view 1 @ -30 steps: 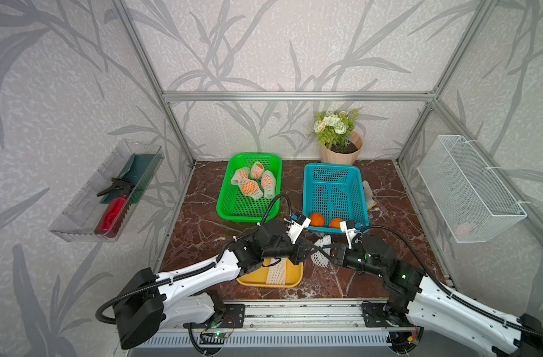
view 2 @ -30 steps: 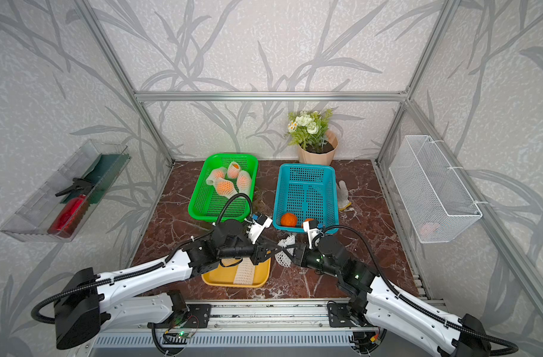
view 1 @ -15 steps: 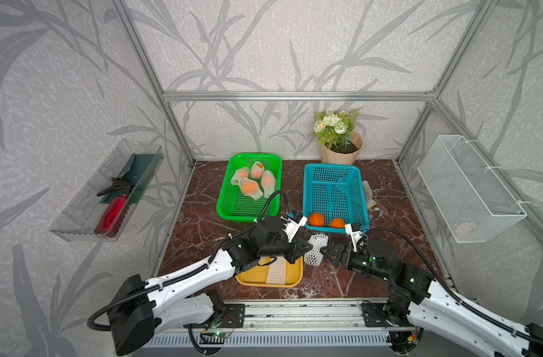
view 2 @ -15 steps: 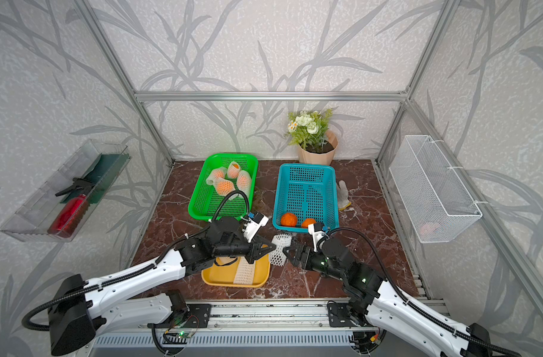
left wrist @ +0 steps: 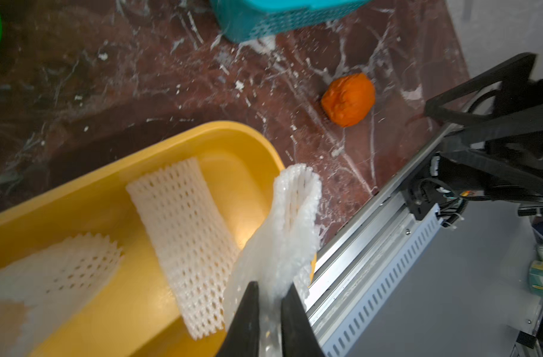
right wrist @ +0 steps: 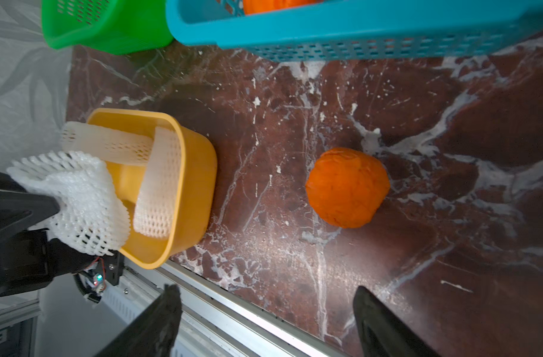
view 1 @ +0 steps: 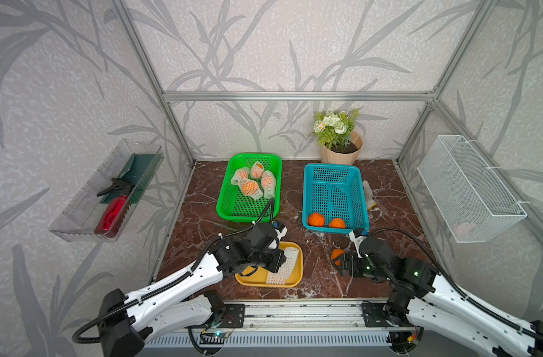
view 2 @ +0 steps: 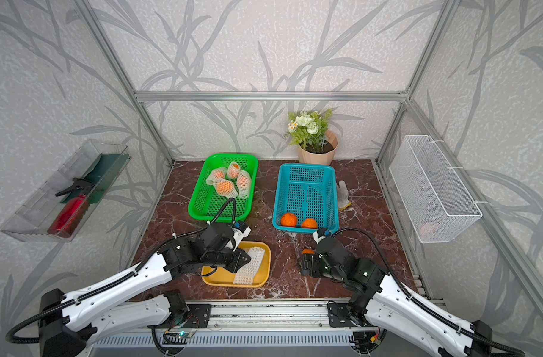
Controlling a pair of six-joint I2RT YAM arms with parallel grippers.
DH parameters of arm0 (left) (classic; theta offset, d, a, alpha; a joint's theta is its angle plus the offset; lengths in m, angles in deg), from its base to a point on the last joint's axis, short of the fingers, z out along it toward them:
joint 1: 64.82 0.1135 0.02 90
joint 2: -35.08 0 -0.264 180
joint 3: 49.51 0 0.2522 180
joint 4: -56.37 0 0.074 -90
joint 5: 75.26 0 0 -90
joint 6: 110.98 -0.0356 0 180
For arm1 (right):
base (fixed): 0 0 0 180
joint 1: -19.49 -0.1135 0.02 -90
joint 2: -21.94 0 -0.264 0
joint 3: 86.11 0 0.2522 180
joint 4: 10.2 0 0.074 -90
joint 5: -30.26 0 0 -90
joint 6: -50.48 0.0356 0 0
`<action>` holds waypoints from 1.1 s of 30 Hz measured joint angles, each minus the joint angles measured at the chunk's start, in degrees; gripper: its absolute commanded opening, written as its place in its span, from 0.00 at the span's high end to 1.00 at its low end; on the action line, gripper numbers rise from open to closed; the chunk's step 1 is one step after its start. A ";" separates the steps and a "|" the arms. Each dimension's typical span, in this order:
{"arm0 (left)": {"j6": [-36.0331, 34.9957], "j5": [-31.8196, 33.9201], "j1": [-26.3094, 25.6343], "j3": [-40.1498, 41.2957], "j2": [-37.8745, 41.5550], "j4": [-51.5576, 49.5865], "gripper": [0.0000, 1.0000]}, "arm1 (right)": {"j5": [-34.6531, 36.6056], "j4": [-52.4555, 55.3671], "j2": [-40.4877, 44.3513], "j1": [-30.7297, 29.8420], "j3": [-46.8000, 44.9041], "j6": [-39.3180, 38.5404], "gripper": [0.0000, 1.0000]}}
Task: Remove foam nets from oranges
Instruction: Place the foam net into the storage box, then pick up the orange from the center of the board.
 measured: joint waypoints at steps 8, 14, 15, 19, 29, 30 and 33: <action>0.00 1.25 0.66 -1.64 -7.76 -3.23 0.87 | 1.03 0.59 -1.97 0.00 -0.09 -1.07 0.13; 1.46 1.22 0.96 -1.66 -13.35 0.81 0.87 | 1.77 -0.55 -2.05 0.00 -2.60 -1.18 0.13; 1.75 1.16 0.96 -1.73 -14.75 1.44 0.88 | 2.08 -0.76 -2.16 0.00 -3.17 -1.18 0.13; 2.47 0.70 0.96 -2.69 -20.20 2.97 0.88 | 3.45 -2.16 -3.74 0.00 -4.59 -1.11 0.13; 4.52 1.14 0.96 -2.60 -17.92 6.14 0.55 | 7.13 -11.56 -8.87 1.38 -9.38 0.83 0.15; 4.81 1.18 0.98 -2.58 -16.74 6.29 0.52 | 7.34 -12.55 -9.33 1.90 -9.94 1.20 0.15; 5.60 1.27 0.96 -2.43 -12.48 6.69 0.45 | 7.58 -15.28 -10.47 3.41 -11.10 1.90 0.16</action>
